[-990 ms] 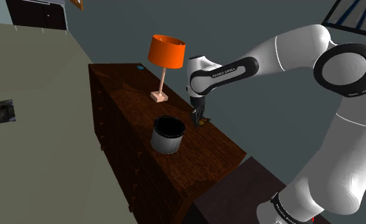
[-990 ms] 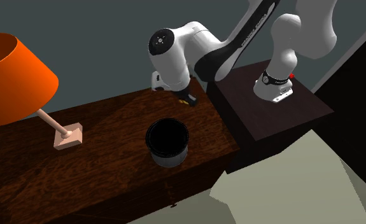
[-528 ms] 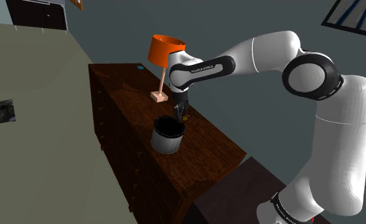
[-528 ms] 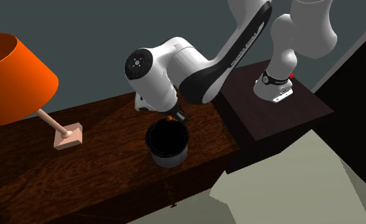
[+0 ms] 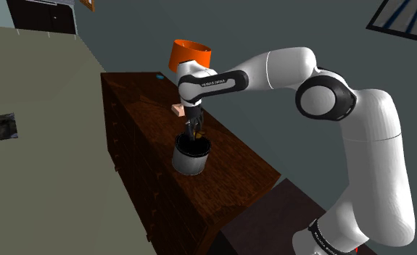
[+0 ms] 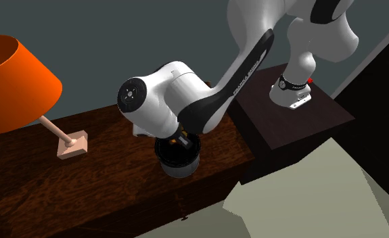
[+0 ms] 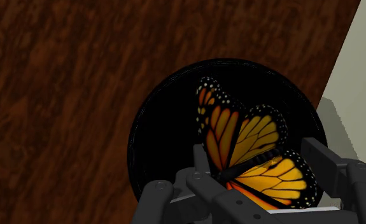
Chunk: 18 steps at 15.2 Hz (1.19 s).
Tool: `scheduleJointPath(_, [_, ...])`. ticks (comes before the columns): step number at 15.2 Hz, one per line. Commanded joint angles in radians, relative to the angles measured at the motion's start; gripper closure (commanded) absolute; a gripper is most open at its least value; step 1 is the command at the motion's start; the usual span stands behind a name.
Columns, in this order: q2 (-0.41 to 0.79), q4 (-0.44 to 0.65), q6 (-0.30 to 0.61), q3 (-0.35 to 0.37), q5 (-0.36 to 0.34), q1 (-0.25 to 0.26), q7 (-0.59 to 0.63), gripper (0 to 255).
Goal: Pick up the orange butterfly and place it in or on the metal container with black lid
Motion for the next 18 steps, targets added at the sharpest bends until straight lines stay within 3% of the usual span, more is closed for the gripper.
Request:
scheduleJointPath(1, [0.012,-0.007,0.019,0.000,-0.001,0.000,0.002,255])
scheduleJointPath(7, [0.053,-0.019,0.072,-0.001,-0.003,0.000,0.008,255])
scheduleJointPath(15, [0.053,-0.019,0.072,-0.001,-0.003,0.000,0.008,255])
scheduleJointPath(16, [0.053,-0.019,0.072,-0.001,-0.003,0.000,0.008,0])
scheduleJointPath(18, [0.053,-0.019,0.072,-0.001,-0.003,0.000,0.008,0])
